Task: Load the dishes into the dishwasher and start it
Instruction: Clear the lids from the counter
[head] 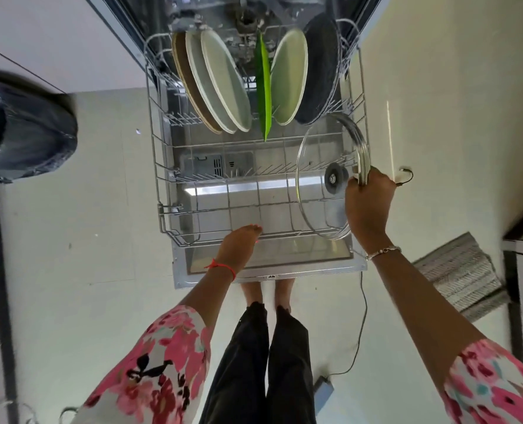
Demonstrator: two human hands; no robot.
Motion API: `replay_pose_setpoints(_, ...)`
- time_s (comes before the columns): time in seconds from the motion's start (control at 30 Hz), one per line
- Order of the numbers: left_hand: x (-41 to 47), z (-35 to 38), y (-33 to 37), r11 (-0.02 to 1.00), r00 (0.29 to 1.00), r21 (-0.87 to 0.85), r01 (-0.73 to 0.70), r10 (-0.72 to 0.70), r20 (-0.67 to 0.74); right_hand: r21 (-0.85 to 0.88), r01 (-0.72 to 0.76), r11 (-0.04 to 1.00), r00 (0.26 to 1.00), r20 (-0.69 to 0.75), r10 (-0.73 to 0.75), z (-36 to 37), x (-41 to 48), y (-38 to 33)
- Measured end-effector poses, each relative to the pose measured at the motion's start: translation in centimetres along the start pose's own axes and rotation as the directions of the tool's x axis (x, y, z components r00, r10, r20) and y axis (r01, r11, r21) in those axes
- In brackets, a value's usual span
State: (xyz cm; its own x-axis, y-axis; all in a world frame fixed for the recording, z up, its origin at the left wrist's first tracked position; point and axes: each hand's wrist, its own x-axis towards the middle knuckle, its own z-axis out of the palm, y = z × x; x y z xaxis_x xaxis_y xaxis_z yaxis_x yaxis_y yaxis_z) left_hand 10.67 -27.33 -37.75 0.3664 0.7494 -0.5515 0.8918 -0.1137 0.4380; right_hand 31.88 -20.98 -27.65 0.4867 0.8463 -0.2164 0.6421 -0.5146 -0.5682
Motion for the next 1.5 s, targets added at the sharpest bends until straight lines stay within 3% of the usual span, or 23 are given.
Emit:
replay_pose_setpoints(0.2,0.3,1.6,-0.5,0.997,0.998,-0.038,0.067,-0.068,-0.018,-0.068,0.021,0.997,0.999,0.025,-0.020,1.9,0.6,0.3)
replay_pose_setpoints(0.6,0.0,2.0,-0.4,0.993,0.994,-0.100,0.058,-0.067,-0.089,-0.127,-0.018,0.992,0.996,0.086,0.029,2.7,0.9,-1.0)
replay_pose_setpoints(0.9,-0.1,1.3,0.0,0.990,0.996,-0.120,0.076,-0.082,-0.039,-0.176,0.028,0.984,0.998,0.065,-0.017,5.1,1.9,-0.9)
replay_pose_setpoints(1.1,-0.1,1.0,0.2,0.991,0.996,-0.106,0.079,-0.082,-0.019,-0.283,0.138,0.949,0.985,0.140,-0.101,7.9,1.8,-0.4)
replay_pose_setpoints(1.3,-0.1,1.0,0.4,0.989,0.995,-0.112,0.100,-0.101,0.002,-0.105,0.126,0.987,0.950,0.300,-0.089,8.7,1.8,1.4)
replay_pose_setpoints(1.5,-0.9,0.4,0.5,0.991,0.992,-0.086,0.107,-0.101,0.070,-0.140,0.113,0.984,0.886,0.463,-0.036,7.9,2.0,1.0)
